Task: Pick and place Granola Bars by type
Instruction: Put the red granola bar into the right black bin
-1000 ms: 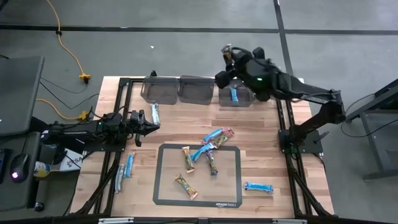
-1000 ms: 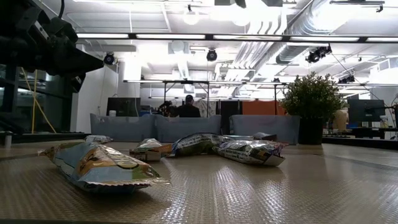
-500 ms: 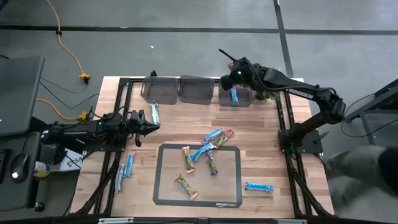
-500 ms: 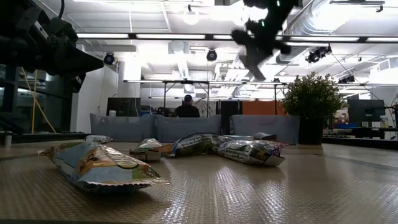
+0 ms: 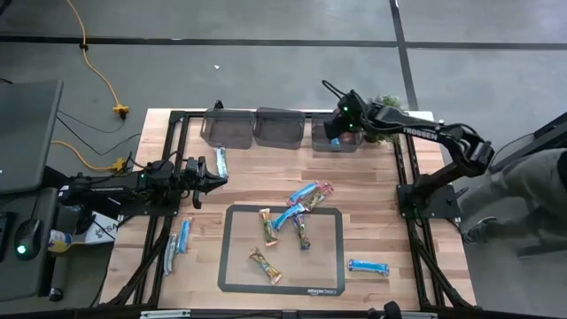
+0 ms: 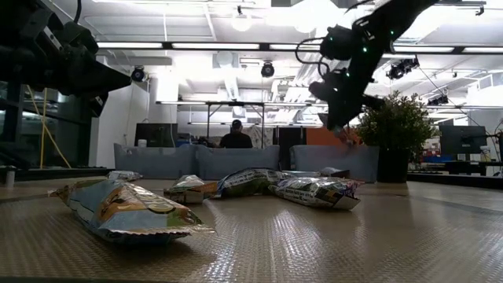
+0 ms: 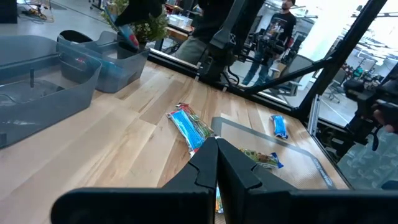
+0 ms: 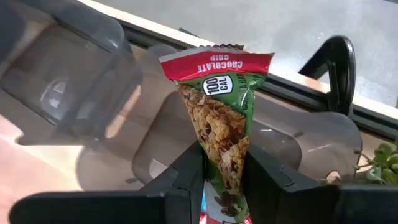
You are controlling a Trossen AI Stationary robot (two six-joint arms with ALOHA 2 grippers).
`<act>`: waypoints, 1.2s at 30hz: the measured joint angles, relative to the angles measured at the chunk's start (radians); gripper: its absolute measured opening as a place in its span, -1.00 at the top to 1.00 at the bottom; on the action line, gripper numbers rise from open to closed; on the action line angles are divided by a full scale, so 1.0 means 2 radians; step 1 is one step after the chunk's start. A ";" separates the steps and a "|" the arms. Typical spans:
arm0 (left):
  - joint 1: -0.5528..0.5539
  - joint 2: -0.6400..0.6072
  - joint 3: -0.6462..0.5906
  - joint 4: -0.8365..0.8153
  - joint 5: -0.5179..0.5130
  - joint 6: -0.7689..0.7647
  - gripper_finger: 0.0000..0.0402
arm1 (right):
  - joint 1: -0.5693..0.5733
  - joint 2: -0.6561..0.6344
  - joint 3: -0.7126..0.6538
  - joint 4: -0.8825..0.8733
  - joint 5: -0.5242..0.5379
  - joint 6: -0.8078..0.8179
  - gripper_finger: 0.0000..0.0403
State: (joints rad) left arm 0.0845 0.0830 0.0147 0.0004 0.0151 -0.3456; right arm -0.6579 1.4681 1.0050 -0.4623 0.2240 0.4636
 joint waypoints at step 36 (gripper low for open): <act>0.000 0.000 0.000 0.000 0.000 0.000 1.00 | -0.012 0.000 -0.045 0.094 -0.054 -0.035 0.33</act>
State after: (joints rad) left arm 0.0849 0.0830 0.0147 0.0006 0.0151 -0.3458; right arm -0.6811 1.4681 0.9154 -0.2745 0.1157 0.3929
